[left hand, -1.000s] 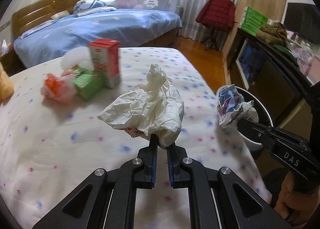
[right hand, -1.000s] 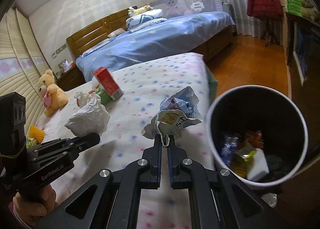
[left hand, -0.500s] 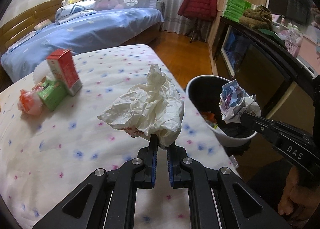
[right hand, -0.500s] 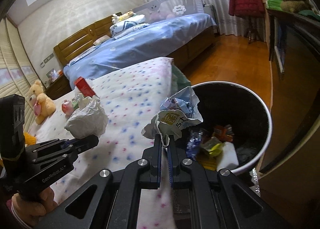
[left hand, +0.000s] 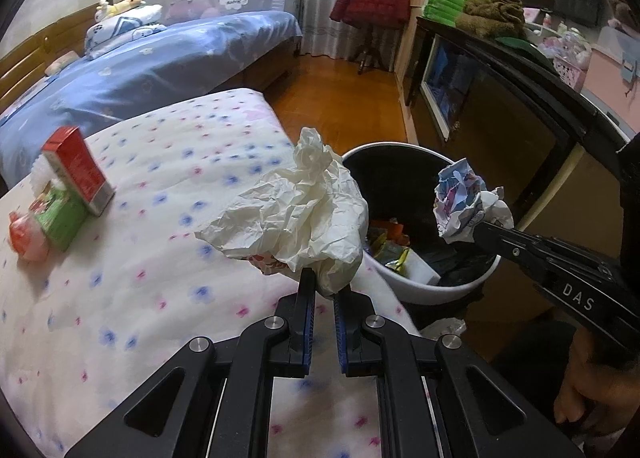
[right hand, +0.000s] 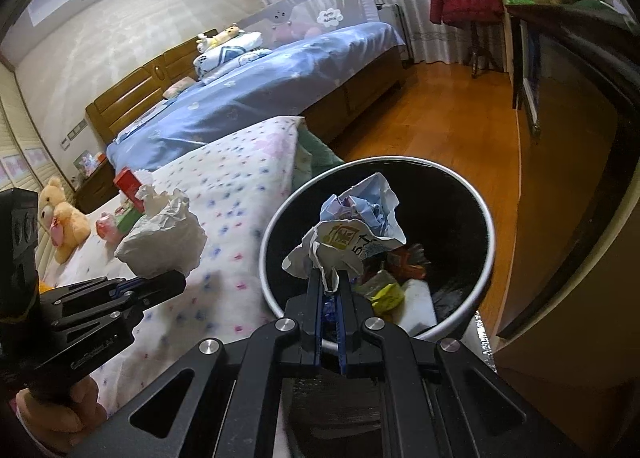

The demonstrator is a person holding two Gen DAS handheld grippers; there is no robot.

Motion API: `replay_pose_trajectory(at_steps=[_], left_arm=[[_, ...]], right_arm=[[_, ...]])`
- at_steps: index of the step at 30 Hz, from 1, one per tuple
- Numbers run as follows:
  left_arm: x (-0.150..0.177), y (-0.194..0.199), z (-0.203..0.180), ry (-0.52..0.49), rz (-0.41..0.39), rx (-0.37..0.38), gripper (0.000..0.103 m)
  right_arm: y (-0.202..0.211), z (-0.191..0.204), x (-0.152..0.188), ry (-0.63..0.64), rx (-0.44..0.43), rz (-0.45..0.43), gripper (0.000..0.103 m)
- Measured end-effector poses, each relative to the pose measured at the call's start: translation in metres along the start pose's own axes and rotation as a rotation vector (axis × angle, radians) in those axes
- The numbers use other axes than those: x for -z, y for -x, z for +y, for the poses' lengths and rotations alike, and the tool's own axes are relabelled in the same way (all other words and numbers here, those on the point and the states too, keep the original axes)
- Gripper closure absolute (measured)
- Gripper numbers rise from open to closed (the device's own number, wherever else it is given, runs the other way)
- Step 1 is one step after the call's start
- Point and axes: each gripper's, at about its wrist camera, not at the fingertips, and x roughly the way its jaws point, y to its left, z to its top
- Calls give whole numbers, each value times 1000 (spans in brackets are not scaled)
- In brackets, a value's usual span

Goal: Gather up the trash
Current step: 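Carry the tissue and foil wrapper over the trash bin with both tools, then open both tools to drop the tissue and foil wrapper into the bin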

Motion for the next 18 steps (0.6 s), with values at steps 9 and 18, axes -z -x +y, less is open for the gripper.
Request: replay_pose_trajectory(at_steps=[9, 18], left_arm=[[-15, -20, -17, -44, 21, 18, 96], [-23, -40, -28, -74, 43, 24, 95]], right_arm=[[-3, -20, -7, -22, 21, 9, 98], [-11, -34, -14, -37, 35, 20, 98]])
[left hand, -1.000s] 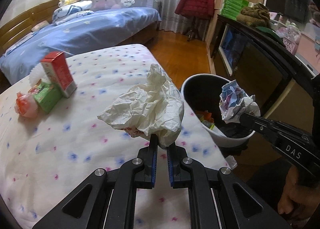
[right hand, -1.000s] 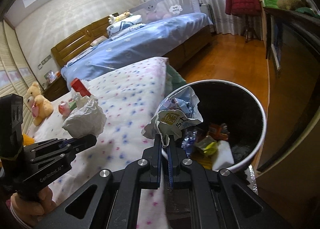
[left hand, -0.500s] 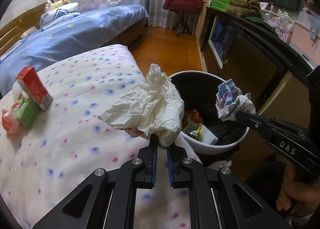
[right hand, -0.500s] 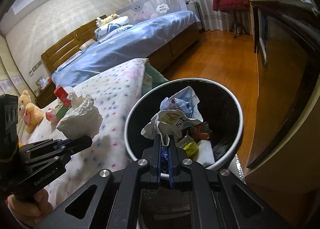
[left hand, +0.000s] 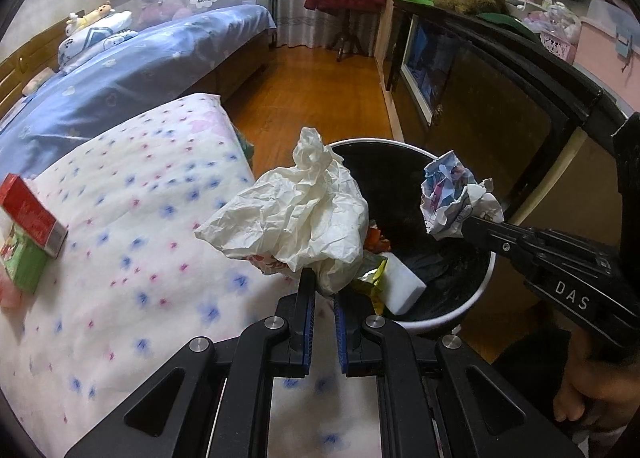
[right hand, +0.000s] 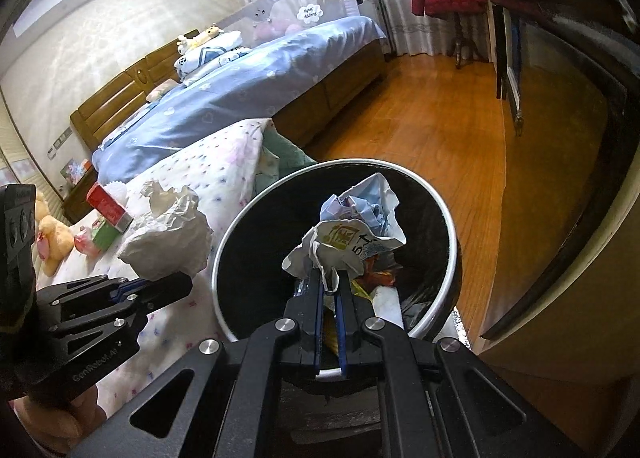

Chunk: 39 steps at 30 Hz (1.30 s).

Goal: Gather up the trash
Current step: 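Open both tools to drop the tissue and foil wrapper into the bin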

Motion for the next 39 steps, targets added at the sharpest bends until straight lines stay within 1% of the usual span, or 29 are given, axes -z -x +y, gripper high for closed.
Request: replay_pose_trajectory(at_steps=[7, 22, 23, 24, 25, 26, 27, 29, 30, 31, 32, 33, 34, 37, 39], left_arm=[[-1, -7, -3, -8, 13, 7, 95], [-8, -19, -10, -13, 45, 16, 95], [-8, -19, -10, -9, 49, 15, 93], [-8, -20, -10, -4, 52, 16, 88], [-8, -20, -8, 4, 54, 21, 85], [-8, -18, -7, 9, 52, 19, 76], [-7, -17, -7, 14, 49, 14, 63], [-6, -11, -4, 22, 30, 6, 53], [-4, -8, -2, 28, 25, 5, 52], [-3, -7, -1, 30, 24, 7, 52], [-1, -4, 1, 37, 22, 6, 51], [2, 0, 3, 47, 19, 1, 47], [4, 3, 6, 53, 15, -1, 47], [15, 14, 13, 79, 4, -2, 46], [21, 22, 18, 97, -3, -8, 46]], right_arm=[[-6, -9, -4, -18, -1, 9, 98], [-10, -14, -7, -28, 3, 23, 98], [-10, -14, -7, -29, 3, 23, 97], [-11, -14, -8, -32, 2, 26, 93], [-11, -15, -8, -35, 3, 30, 93], [-12, -16, -8, -38, 3, 34, 92], [-12, -17, -8, -46, 2, 36, 91], [-12, -19, -8, -57, 0, 38, 90], [-11, -19, -8, -63, -2, 39, 87], [-11, -20, -8, -68, -5, 39, 82], [-10, -20, -7, -70, -6, 38, 78], [-9, -19, -7, -71, -7, 35, 72], [-8, -18, -7, -71, -9, 33, 67], [-4, -13, -5, -67, -22, 26, 62], [-1, -7, -5, -61, -35, 21, 54]])
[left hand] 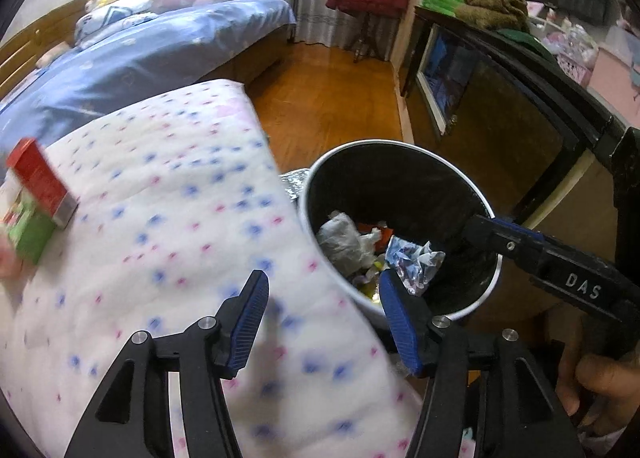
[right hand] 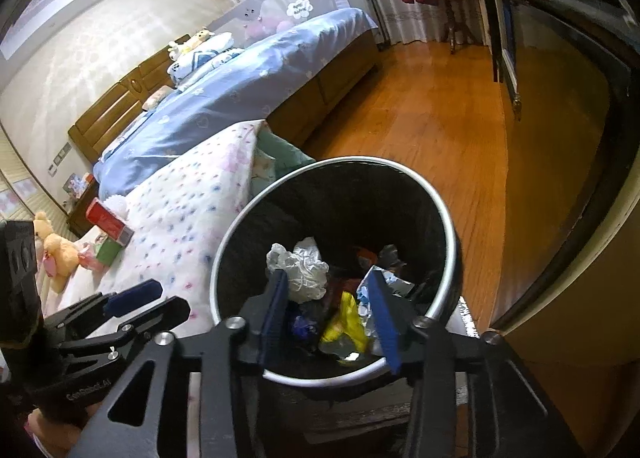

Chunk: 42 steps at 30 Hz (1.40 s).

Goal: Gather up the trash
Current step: 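Open both tools to drop the tissue and foil wrapper into the bin, then move both tools back to the remaining items on the bed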

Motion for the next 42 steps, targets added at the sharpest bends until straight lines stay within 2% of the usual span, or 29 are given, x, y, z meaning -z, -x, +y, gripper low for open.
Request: replay_pose_trajectory(at_steps=[7, 12, 16, 26, 34, 42], left_arm=[[28, 29, 31, 104, -19, -31, 43], [51, 54, 60, 207, -36, -80, 41], [63, 73, 91, 276, -48, -121, 41], [85, 110, 155, 390, -76, -252, 41], [82, 116, 187, 451, -90, -282, 41], [60, 97, 221, 489, -109, -282, 41]], right_arm=[[5, 32, 2, 53, -42, -21, 40], [3, 58, 7, 73, -86, -24, 39], [-4, 82, 11, 104, -121, -12, 34], [-35, 149, 23, 200, -209, 51, 33], [-63, 191, 24, 264, -240, 86, 33], [-81, 206, 17, 274, -261, 102, 33]])
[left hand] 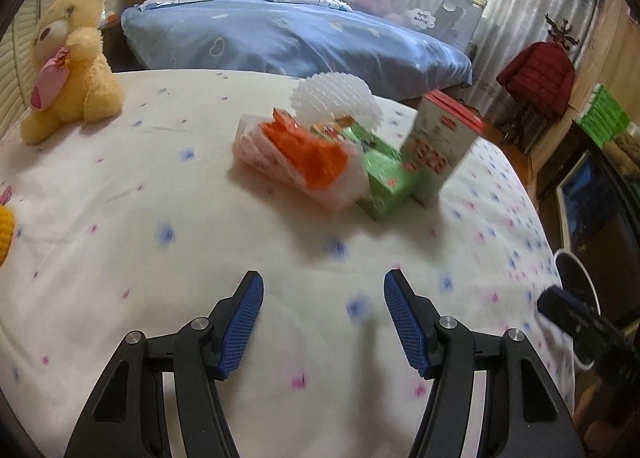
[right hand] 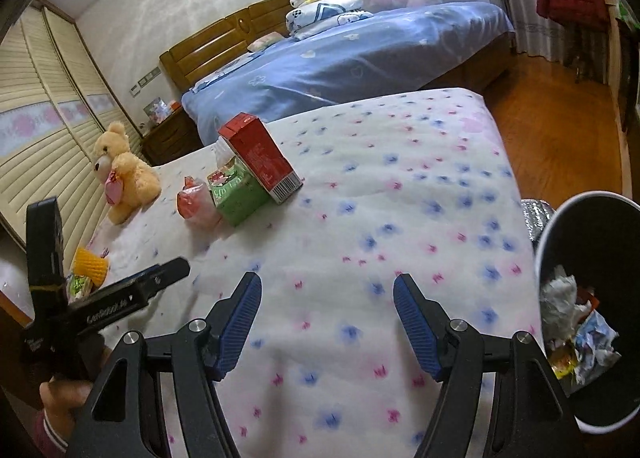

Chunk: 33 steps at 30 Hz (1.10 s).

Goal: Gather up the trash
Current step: 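Move both tools back to the remaining items on the bed, then grasp the orange-filled plastic bag with the left tool while the right grasps the red milk carton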

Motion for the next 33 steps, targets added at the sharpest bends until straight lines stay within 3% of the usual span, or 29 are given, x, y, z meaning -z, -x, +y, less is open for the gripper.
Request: replay_pose_trajectory(at_steps=[11, 13, 15, 16, 18, 33], left_arm=[[-41, -48, 1, 36, -24, 0, 43], [-44, -54, 5, 53, -23, 15, 54], [-46, -60, 8, 55, -11, 31, 83], [-46, -63, 10, 50, -5, 34, 86], [-44, -65, 12, 43, 1, 45, 103], [-25, -38, 36, 6, 3, 75, 103]], right_arm=[[-23, 3, -15, 12, -24, 15, 33], [-29, 4, -18, 12, -25, 23, 33], [-34, 4, -20, 11, -30, 29, 33], [-35, 5, -21, 14, -32, 30, 33], [-39, 9, -22, 26, -39, 34, 33], [-80, 40, -56, 116, -81, 16, 34]])
